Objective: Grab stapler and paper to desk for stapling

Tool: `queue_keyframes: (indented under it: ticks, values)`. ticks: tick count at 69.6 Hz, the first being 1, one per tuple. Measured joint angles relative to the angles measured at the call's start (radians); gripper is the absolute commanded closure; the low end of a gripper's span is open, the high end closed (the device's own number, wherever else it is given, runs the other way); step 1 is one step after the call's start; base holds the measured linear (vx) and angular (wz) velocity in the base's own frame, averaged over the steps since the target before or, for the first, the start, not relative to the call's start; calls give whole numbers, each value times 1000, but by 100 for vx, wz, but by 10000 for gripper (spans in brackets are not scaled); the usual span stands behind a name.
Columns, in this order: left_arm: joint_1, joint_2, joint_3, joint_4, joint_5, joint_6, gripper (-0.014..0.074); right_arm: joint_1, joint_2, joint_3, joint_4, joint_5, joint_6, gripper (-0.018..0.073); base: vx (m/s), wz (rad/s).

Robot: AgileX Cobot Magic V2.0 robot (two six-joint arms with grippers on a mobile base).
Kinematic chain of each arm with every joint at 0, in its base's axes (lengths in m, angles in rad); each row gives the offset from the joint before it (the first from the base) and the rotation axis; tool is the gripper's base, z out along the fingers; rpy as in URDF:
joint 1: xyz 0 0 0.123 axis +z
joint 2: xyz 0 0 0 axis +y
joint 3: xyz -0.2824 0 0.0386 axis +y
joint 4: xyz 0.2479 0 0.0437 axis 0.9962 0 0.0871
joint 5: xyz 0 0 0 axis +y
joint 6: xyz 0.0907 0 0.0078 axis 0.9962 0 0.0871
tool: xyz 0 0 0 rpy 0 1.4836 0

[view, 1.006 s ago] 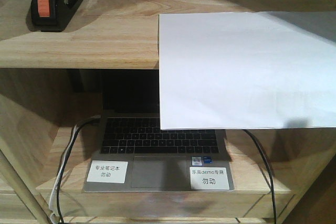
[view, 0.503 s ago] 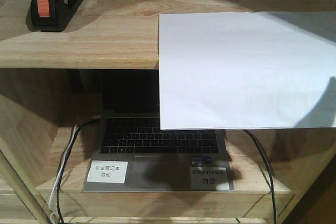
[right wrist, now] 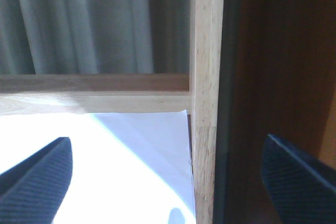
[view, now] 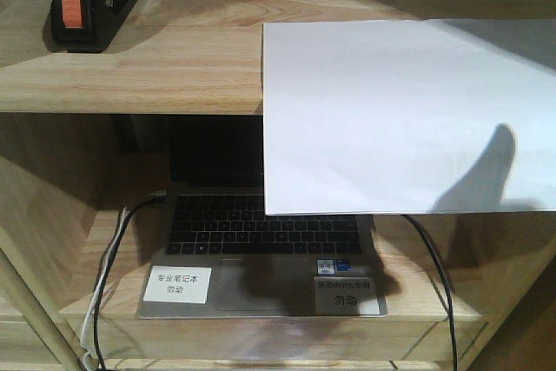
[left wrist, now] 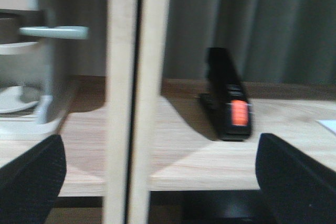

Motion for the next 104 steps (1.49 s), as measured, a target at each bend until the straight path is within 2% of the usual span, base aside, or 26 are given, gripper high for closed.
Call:
queue_keyframes:
  ticks: [15,30,40,47,56,69,76,81,85,96,101,104]
  values:
    - [-159,18,0,-4,-14,-1,-102,0,0,0,0,-2,0,-46,0,0]
    - [-365,81,0,-32,-42,0,-95,0,0,0,0,-2,0,60,0,0]
    - [-499,140,0,-34,-49,47,-85,0,0,0,1,-2,0,108,0,0]
    - [-567,183,0,-34,-59,99,-85,0,0,0,1,-2,0,131,0,0]
    - [-608,247,-3,-34,-80,127,-83,0,0,0,1,-2,0,154,0,0]
    - [-610,347,-70,-21,-84,128,-83,0,0,0,1,-2,0,176,0,0]
    - [-610,397,-133,20,-84,121,-82,0,0,1,1,-2,0,185,0,0]
    - [-610,432,-190,86,-84,70,-80,0,0,1,1,-2,0,190,0,0]
    - [-610,471,-241,168,-75,-9,-78,0,0,1,1,-2,0,192,0,0]
    - [-610,572,-397,427,20,-282,-72,0,0,1,1,-2,0,196,0,0]
    - [-610,624,-470,507,75,-377,-69,0,0,1,1,-2,0,196,0,0]
    - [-610,652,-508,532,103,-407,-67,0,0,1,1,-2,0,196,0,0]
